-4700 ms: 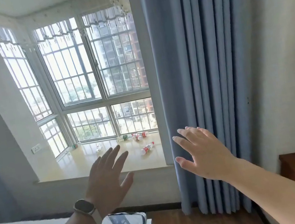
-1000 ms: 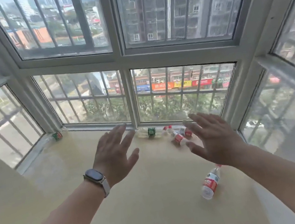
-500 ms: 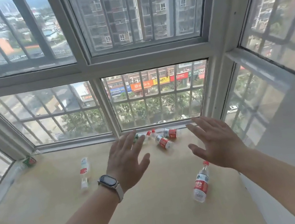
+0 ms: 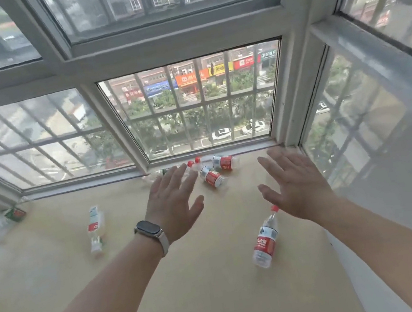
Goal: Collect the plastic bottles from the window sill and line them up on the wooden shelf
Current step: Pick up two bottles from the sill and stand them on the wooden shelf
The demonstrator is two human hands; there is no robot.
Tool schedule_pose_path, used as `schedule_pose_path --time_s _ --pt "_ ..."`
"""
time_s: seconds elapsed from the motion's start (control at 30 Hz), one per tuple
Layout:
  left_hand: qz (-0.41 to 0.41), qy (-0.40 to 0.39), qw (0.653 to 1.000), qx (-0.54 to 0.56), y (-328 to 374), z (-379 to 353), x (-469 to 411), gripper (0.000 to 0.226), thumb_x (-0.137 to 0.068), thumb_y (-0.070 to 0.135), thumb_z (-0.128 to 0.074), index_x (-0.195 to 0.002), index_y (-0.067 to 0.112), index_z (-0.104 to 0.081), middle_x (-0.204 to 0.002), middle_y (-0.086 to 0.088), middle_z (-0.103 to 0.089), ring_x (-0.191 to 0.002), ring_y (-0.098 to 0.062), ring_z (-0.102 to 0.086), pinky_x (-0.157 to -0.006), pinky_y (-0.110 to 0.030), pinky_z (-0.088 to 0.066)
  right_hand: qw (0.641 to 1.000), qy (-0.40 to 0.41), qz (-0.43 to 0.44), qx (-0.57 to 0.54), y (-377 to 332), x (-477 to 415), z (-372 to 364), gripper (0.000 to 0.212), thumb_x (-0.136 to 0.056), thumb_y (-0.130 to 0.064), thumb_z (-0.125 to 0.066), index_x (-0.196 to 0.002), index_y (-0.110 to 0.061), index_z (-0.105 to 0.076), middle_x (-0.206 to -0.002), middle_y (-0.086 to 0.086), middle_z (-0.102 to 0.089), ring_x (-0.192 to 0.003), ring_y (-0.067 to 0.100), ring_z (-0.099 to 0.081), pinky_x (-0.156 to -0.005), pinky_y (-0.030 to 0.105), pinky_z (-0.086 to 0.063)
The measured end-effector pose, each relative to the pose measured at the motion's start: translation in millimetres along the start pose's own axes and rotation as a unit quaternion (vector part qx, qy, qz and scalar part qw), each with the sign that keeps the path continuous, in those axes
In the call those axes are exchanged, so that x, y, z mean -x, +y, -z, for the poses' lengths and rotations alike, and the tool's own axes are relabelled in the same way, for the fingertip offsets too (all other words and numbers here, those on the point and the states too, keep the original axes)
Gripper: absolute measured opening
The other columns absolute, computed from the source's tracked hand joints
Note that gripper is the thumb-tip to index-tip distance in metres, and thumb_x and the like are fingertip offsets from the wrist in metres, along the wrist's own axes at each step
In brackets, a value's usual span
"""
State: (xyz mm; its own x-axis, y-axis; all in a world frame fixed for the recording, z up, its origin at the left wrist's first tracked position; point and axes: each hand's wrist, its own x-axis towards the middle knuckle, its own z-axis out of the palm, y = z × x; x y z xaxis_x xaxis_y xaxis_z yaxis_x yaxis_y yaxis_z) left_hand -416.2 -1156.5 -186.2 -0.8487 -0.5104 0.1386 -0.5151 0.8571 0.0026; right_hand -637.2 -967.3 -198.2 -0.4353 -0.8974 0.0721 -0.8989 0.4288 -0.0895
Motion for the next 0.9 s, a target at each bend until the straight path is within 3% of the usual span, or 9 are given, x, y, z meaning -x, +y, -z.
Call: schedule_pose_path --time_s 0.17,0.37,0.57,0.67,0.8,0.9 --pt "-0.01 -0.017 0.999 0.036 -6.5 -27.6 -30.6 0.058 -0.088 0.05 -0.043 -0.136 0.019 -0.055 -0.144 -0.013 -0.053 -0.131 -0.036 -0.05 -0.109 -0.05 -0.036 0.999 -0.04 -0.01 -0.01 7.3 -20.7 -20.1 0.073 -0.089 -0.061 -0.028 -0.147 -0.02 -0.044 -0.152 0.01 -0.043 -0.136 0.032 -0.042 -0.111 0.048 -0.031" --pt "-0.049 -0.048 0.996 0.049 -22.4 -80.2 -79.3 0.058 -0.09 0.049 -0.043 -0.138 0.018 -0.056 -0.148 -0.011 -0.051 -0.136 -0.034 -0.046 -0.111 -0.05 -0.034 0.993 -0.075 -0.077 -0.047 5.0 -45.1 -63.2 0.081 -0.084 -0.063 -0.017 -0.152 -0.024 -0.035 -0.159 0.006 -0.032 -0.144 0.028 -0.029 -0.116 0.044 -0.019" --pt "-0.04 -0.12 0.989 0.078 -39.6 -158.6 -126.9 0.056 -0.091 0.043 -0.058 -0.142 0.019 -0.051 -0.152 -0.011 -0.045 -0.14 -0.033 -0.039 -0.112 -0.049 -0.031 0.973 -0.176 -0.135 -0.059 5.2 -64.3 -132.2 0.09 -0.077 -0.066 -0.002 -0.156 -0.027 -0.02 -0.165 0.003 -0.016 -0.149 0.024 -0.015 -0.119 0.04 -0.01" --pt "-0.017 -0.145 0.984 0.106 -44.3 -196.7 -152.4 0.053 -0.09 0.04 -0.06 -0.138 0.018 -0.055 -0.147 -0.012 -0.049 -0.137 -0.035 -0.043 -0.108 -0.05 -0.036 0.967 -0.201 -0.145 -0.056 14.5 -89.2 -162.1 0.078 -0.087 -0.063 -0.017 -0.155 -0.025 -0.025 -0.163 0.005 -0.023 -0.148 0.024 -0.02 -0.117 0.039 -0.014" --pt "0.021 -0.138 0.979 0.148 -47.5 -251.4 -181.9 0.051 -0.086 0.044 -0.049 -0.127 0.017 -0.06 -0.137 -0.013 -0.056 -0.123 -0.036 -0.052 -0.098 -0.049 -0.044 0.97 -0.192 -0.141 -0.051 29.3 -135.5 -205.2 0.074 -0.086 -0.058 -0.031 -0.148 -0.018 -0.042 -0.153 0.011 -0.041 -0.138 0.029 -0.038 -0.11 0.041 -0.026" --pt "0.087 -0.125 0.971 0.182 -48.2 -299.2 -202.6 0.043 -0.09 0.048 -0.049 -0.119 0.018 -0.062 -0.13 -0.008 -0.059 -0.118 -0.033 -0.052 -0.092 -0.044 -0.046 0.973 -0.18 -0.133 -0.058 36.5 -175.0 -242.4 0.072 -0.086 -0.057 -0.038 -0.147 -0.018 -0.045 -0.152 0.012 -0.043 -0.133 0.032 -0.043 -0.107 0.042 -0.03"
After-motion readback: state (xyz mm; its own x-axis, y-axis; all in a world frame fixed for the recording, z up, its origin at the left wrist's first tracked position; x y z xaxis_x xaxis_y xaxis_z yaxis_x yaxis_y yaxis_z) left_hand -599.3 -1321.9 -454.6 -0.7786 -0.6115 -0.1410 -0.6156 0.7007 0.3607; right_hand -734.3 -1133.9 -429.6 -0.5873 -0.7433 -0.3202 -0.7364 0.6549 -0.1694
